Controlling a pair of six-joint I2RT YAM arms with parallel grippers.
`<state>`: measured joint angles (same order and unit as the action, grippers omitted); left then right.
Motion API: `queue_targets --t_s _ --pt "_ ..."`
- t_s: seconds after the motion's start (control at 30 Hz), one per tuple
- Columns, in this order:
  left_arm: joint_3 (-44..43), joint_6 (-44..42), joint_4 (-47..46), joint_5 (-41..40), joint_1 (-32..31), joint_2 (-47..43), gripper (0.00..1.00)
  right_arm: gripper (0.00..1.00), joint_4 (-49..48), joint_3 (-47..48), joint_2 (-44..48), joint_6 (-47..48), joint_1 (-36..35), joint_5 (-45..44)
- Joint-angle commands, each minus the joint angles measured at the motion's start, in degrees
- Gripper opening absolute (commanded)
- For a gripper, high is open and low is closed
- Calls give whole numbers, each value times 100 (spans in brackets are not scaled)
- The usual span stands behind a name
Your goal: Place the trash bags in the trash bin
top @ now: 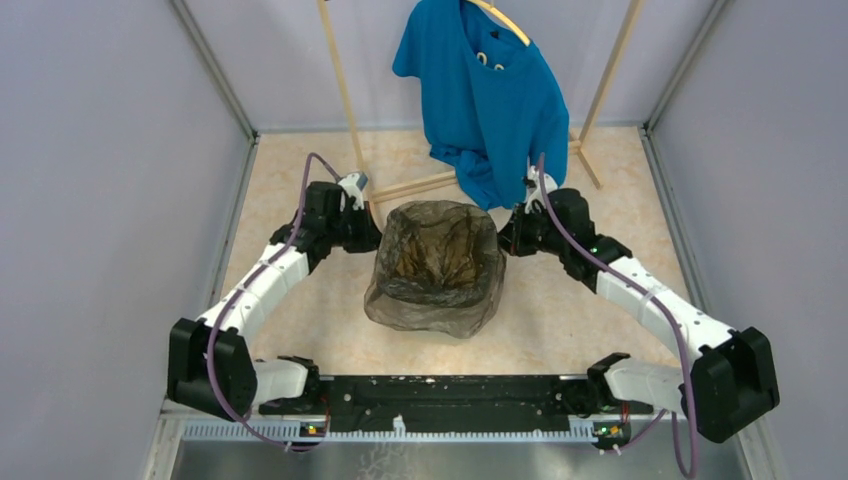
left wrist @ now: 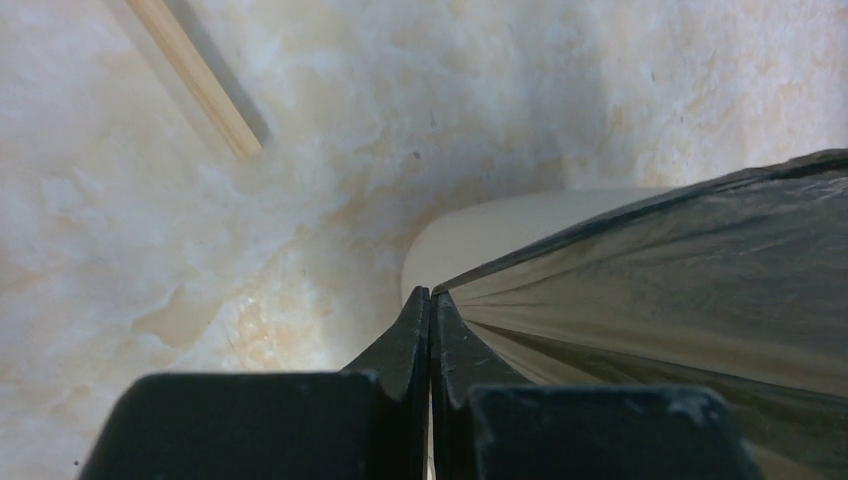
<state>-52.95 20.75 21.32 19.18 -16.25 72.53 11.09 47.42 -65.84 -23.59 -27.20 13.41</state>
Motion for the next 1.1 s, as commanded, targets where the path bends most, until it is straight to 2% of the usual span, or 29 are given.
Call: queue_targets --t_s 0.0,0.07,0.1,0.27,0.43,0.53,0.6,0.7,0.83,0.87,0.93,1.07 --pt "325 199 -303 241 76 -133 0 0 -234 -101 57 75 48 -63" --pt "258 184 -37 200 93 -117 0 2 116 110 62 143 50 -65" --pt "187 169 148 140 102 -143 3 6 352 243 112 171 47 -123" --pt "-49 96 1033 -492 137 -790 49 37 1637 781 701 206 52 -623" --pt "-226 10 1803 -1323 140 -1697 72 57 2742 1012 1346 208 52 -911" --pt "-347 28 2298 -1720 148 -2174 80 65 3099 985 1729 100 54 -765" --pt "-345 77 2499 -1632 147 -2546 86 71 3140 848 1994 -77 52 -436" --pt "-86 325 2488 -986 147 -3100 86 72 2854 393 2309 -462 48 300" --pt "837 894 1787 133 140 -3730 86 72 1670 -459 2719 -1081 48 1071" --pt "1072 990 1556 607 140 -3823 86 72 1374 -622 2751 -1234 48 1219" --pt "1401 1194 1291 995 140 -3944 90 72 990 -852 2730 -1451 53 1363" --pt "1686 1421 1218 1051 140 -4215 95 73 675 -1126 2620 -1554 53 1492"
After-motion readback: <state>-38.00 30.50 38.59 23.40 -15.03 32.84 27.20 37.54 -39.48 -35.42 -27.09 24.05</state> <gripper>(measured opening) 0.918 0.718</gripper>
